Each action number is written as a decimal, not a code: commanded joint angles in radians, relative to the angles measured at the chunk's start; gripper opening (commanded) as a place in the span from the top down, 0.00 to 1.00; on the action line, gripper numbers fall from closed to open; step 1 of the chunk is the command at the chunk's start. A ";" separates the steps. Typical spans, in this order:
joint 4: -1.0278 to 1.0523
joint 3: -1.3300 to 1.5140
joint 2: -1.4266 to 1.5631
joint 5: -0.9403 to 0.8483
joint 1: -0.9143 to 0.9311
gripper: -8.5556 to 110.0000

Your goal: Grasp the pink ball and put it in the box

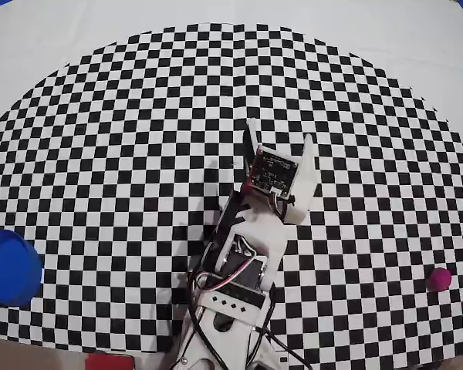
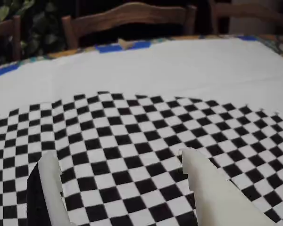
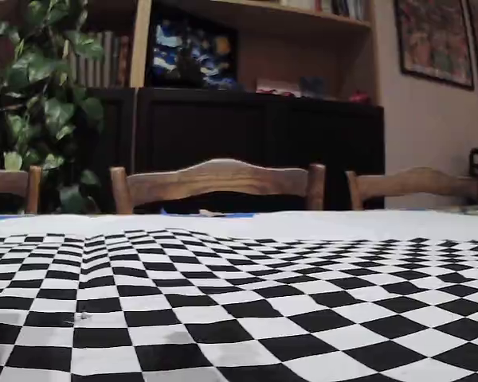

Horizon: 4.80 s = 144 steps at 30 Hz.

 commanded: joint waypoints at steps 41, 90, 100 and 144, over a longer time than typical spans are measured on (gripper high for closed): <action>-0.029 0.008 -0.034 -0.009 0.690 0.68; -0.054 0.008 -0.117 0.002 1.074 0.68; -0.233 -0.014 -0.316 0.002 1.074 0.67; -0.259 -0.449 -1.101 0.002 1.049 0.68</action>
